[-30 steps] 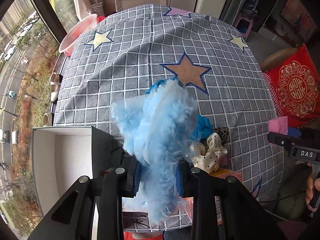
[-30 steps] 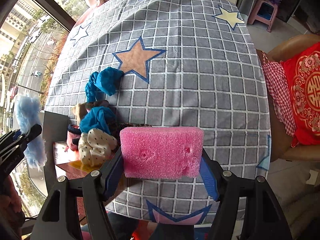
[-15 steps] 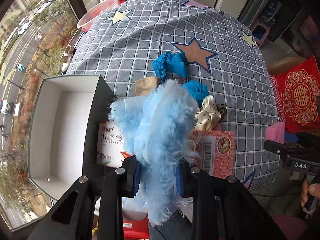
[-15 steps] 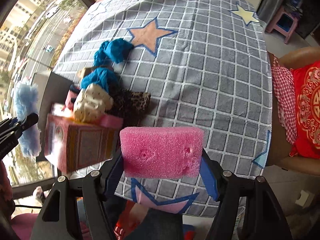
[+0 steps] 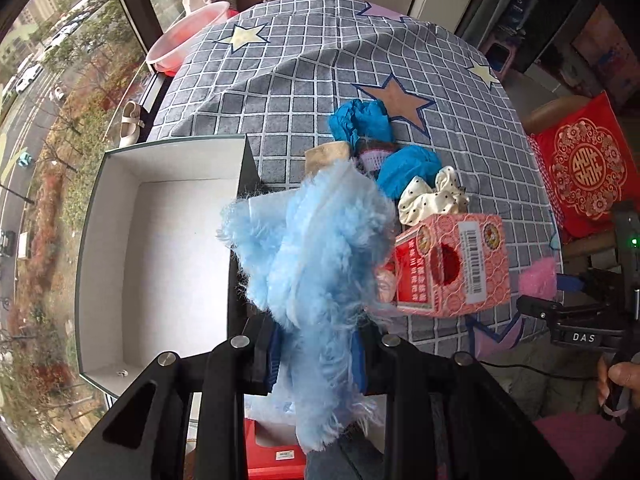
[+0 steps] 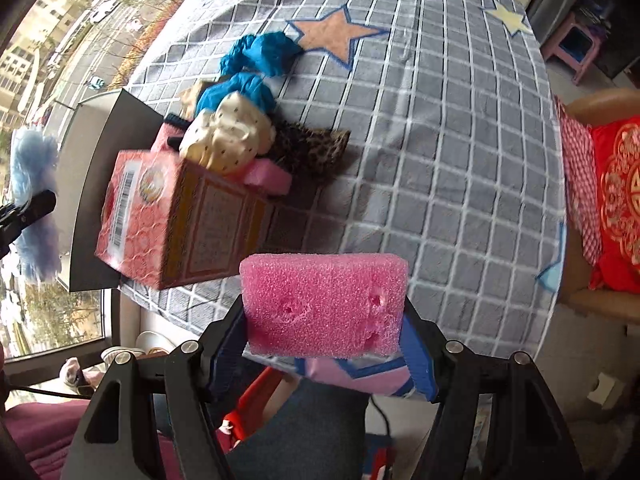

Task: Organize soft objects
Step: 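Carry the fluffy cloth and pink sponge over the white box with both tools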

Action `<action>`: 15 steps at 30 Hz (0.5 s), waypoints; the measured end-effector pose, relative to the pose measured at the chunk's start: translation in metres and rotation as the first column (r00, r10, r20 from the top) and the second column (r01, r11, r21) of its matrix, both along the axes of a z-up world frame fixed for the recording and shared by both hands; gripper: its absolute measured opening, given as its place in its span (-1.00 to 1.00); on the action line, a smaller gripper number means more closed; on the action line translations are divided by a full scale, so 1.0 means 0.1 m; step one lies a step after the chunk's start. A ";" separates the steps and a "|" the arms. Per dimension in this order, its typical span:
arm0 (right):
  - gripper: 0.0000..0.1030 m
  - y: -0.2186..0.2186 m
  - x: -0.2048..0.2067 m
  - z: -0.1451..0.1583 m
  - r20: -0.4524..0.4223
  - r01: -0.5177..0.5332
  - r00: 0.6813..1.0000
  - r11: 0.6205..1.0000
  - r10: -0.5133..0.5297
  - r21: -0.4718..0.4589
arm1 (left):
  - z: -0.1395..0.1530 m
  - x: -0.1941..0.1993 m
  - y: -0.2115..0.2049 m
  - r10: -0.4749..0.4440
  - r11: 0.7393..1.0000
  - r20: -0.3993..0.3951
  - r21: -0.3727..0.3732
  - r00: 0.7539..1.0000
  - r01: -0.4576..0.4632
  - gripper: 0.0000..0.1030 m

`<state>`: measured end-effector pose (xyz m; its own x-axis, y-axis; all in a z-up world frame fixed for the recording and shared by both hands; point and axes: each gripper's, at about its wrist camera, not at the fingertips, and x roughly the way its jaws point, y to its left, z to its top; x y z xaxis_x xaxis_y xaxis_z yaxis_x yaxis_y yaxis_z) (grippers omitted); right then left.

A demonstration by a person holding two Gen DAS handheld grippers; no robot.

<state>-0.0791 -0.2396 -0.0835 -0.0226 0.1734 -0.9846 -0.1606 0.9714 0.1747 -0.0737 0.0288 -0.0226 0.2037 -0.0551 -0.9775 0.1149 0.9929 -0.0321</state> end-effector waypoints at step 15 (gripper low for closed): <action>0.37 1.03 -0.48 -0.01 -0.056 -0.061 0.997 0.998 0.061 -0.005 | -0.12 -0.12 0.70 -0.022 0.999 -0.009 -0.035 1.000 0.022 -0.41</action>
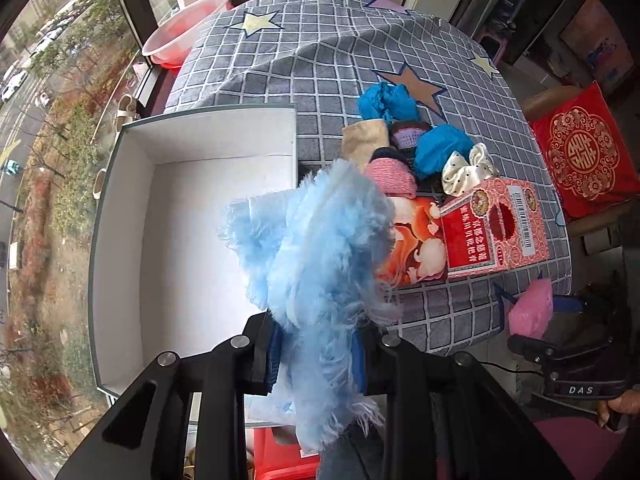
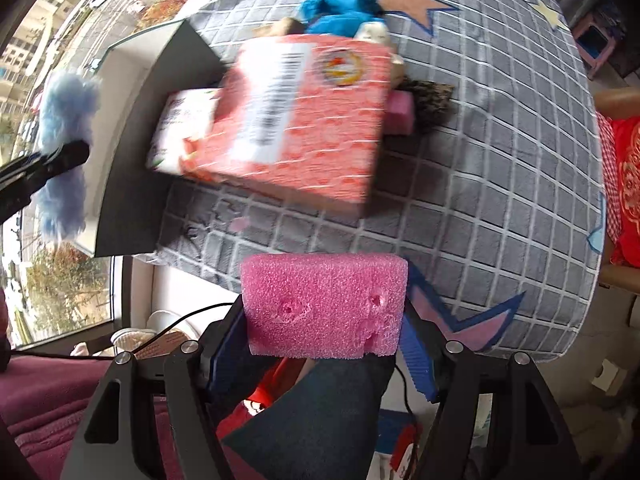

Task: Organize soft objects
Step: 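Carry the fluffy cloth and pink sponge over the white box with both tools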

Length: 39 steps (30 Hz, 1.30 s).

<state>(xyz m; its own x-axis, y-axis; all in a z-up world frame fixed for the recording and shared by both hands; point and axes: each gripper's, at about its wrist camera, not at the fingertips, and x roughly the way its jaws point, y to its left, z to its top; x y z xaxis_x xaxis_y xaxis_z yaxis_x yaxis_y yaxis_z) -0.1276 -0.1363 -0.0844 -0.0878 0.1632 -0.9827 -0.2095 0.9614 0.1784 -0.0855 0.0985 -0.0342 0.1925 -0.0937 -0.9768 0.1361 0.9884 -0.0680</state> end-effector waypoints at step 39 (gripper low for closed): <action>0.37 2.15 0.23 0.63 0.183 -0.472 0.873 0.877 0.451 0.089 | 0.10 -0.40 1.30 0.339 0.941 0.060 -0.033 0.939 -0.337 -0.39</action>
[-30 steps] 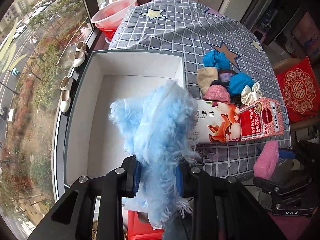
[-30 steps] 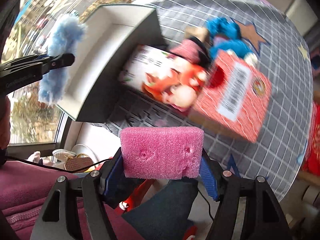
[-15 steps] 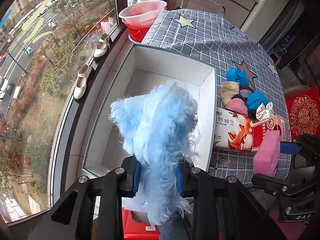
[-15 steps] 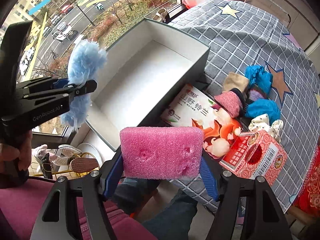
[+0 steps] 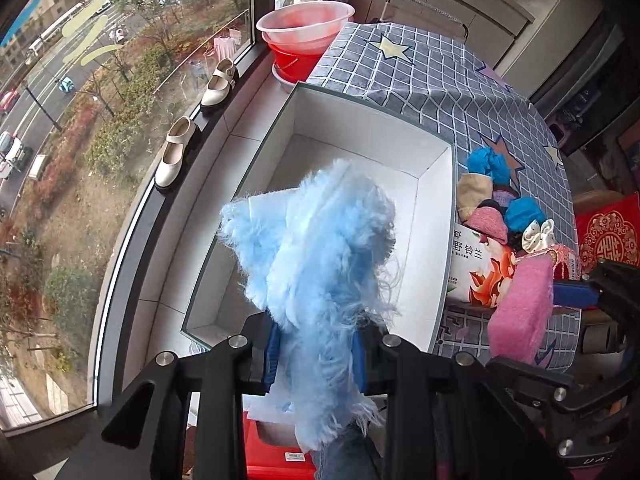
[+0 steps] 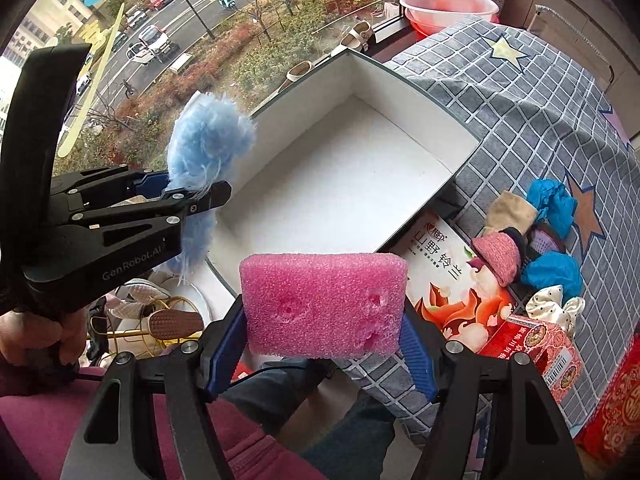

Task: Organize soft objects
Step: 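Carry the fluffy cloth and pink sponge over the white box with both tools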

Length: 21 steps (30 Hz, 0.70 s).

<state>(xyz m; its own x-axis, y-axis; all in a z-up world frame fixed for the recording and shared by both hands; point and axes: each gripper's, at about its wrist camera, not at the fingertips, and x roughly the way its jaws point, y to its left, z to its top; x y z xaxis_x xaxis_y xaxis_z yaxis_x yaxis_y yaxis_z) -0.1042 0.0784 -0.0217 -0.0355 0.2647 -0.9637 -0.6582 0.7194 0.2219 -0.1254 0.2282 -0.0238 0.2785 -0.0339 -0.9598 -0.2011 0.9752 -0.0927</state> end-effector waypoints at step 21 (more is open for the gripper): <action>0.37 0.44 0.14 -0.13 -0.046 -0.040 0.998 0.998 0.038 -0.051 | -0.28 -0.10 0.26 0.057 0.998 -0.056 0.013 0.997 -0.056 -0.39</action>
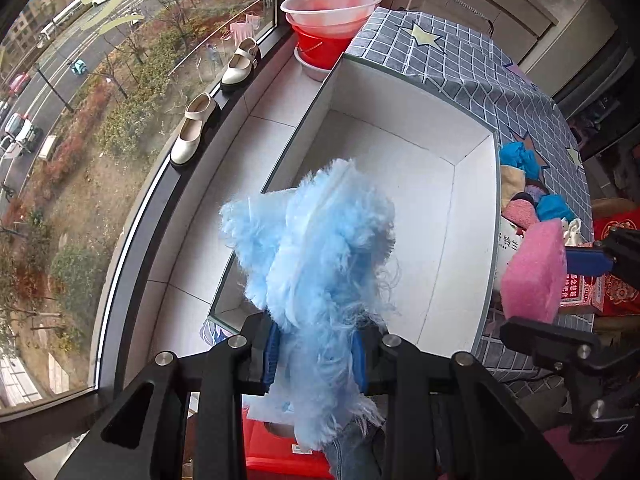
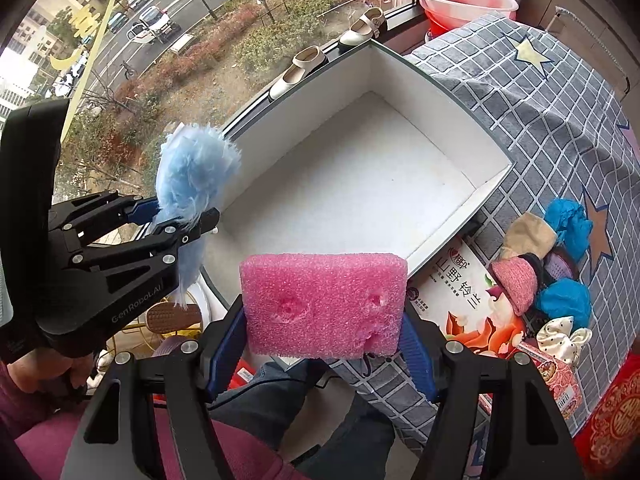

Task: Organize soft objects
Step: 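Carry the fluffy cloth and pink sponge over the white box with both tools, then open both tools to drop the fluffy cloth and sponge into the box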

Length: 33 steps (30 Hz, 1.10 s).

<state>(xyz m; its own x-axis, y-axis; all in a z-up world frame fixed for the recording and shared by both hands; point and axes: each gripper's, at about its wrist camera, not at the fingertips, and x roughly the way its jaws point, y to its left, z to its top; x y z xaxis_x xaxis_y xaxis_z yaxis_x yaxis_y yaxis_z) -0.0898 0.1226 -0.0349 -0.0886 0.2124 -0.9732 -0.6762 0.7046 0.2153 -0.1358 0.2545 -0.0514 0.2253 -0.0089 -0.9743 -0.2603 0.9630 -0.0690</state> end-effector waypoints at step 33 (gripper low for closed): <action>0.38 0.05 0.27 -0.10 -0.028 0.078 0.997 0.997 -0.078 0.002 | -0.11 0.14 -0.14 -0.051 0.999 -0.011 0.008 0.999 0.051 0.57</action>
<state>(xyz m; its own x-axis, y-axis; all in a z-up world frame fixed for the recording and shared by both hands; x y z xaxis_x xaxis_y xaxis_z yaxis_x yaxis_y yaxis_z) -0.0630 0.1277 -0.0452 -0.0989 0.2225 -0.9699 -0.6128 0.7544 0.2355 -0.1214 0.2407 -0.0627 0.2145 -0.0118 -0.9766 -0.2118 0.9756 -0.0583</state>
